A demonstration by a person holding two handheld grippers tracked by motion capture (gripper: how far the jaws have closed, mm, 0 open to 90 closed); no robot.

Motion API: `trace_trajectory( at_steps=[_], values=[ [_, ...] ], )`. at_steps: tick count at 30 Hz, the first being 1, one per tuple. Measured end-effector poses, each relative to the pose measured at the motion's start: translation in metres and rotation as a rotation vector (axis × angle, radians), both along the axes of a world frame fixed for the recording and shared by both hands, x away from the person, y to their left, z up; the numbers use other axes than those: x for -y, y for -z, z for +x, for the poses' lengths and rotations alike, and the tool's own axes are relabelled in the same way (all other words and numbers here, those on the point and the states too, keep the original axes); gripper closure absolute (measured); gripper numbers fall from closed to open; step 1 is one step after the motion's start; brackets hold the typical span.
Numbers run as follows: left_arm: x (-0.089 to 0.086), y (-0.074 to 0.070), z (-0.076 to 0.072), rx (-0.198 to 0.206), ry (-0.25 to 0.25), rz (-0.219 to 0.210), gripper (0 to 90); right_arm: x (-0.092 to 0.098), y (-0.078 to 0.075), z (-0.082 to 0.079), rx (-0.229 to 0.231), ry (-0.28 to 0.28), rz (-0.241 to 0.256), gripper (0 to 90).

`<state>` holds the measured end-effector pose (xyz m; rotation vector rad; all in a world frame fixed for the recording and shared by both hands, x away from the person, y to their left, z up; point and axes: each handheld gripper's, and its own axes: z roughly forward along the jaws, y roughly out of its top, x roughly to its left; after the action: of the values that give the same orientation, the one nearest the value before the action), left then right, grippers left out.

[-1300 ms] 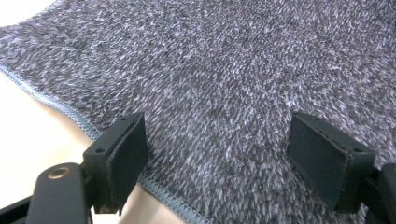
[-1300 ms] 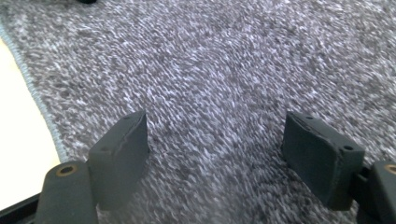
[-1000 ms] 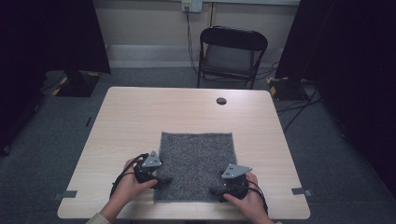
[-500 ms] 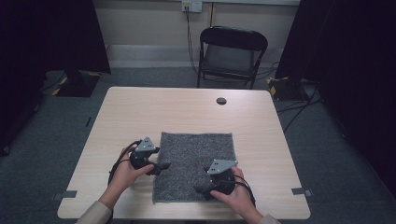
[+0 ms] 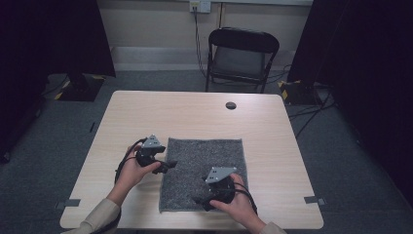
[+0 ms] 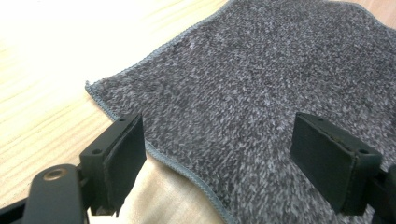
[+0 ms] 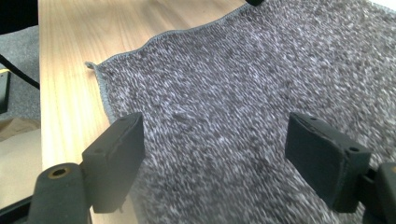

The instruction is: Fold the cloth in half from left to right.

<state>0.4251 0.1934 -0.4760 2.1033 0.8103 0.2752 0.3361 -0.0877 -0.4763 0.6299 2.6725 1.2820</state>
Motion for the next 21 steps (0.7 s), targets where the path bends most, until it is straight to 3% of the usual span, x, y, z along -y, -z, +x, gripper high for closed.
trace_trajectory(
  at_steps=[8, 15, 21],
  values=[
    [-0.003, 0.0, 0.016, 0.009, -0.025, -0.035, 18.7, -0.012, 0.001, 0.0, -0.013, -0.023, -0.002, 20.3],
    [-0.001, -0.005, 0.028, 0.018, -0.029, -0.021, 18.5, -0.026, 0.001, -0.002, 0.003, -0.048, -0.009, 23.0],
    [-0.001, -0.001, 0.039, -0.002, -0.052, -0.022, 18.4, -0.042, 0.003, -0.007, 0.003, -0.08, -0.005, 26.7]
  ],
)
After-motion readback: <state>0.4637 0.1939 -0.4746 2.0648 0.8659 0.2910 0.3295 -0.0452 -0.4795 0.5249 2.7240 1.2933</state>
